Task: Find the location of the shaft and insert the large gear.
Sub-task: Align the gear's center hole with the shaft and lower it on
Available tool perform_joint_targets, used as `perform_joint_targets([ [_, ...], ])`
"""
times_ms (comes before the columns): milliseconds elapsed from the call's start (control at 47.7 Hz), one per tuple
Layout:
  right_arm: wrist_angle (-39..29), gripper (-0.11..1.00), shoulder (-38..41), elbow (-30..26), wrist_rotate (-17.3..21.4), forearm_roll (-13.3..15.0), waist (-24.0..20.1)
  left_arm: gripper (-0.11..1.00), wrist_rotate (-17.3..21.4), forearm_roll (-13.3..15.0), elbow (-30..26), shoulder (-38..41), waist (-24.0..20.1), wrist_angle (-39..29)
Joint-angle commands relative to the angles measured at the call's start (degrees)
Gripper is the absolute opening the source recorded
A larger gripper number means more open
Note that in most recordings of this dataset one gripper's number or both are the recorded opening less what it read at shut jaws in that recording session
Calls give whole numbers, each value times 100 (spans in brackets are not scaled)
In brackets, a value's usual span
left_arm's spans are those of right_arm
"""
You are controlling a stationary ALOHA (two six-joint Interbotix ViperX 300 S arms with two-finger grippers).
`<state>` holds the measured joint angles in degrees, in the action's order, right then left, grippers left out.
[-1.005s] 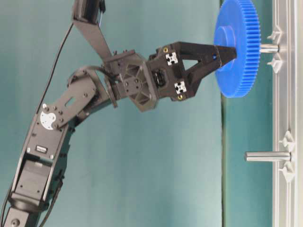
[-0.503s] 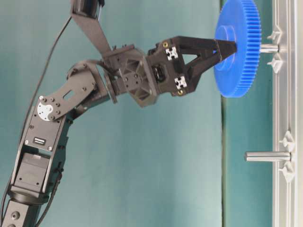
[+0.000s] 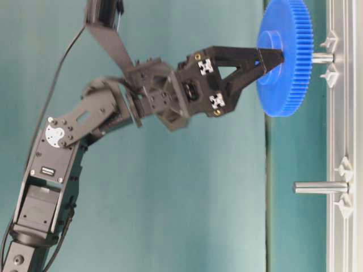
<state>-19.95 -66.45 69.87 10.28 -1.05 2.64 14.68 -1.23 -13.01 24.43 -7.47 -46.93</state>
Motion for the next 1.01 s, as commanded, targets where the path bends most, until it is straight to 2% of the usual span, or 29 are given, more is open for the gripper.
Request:
perform_joint_targets([
  [0, 35, 2, 44, -70, 44, 0, 9, 79, -26, -9, -299, -290, 9, 114],
  [230, 35, 2, 18, -70, 44, 0, 9, 76, -343, -9, -237, -562, 9, 396],
  [524, 35, 2, -9, -53, 44, 0, 9, 72, -466, -9, 264, -879, 0, 554],
  [754, 35, 2, -9, -70, 44, 0, 9, 71, -782, -9, 747, -1318, -35, 1125],
  [984, 0, 2, -9, -79, 44, 0, 9, 71, -1151, -9, 1327, -1767, -35, 1213],
])
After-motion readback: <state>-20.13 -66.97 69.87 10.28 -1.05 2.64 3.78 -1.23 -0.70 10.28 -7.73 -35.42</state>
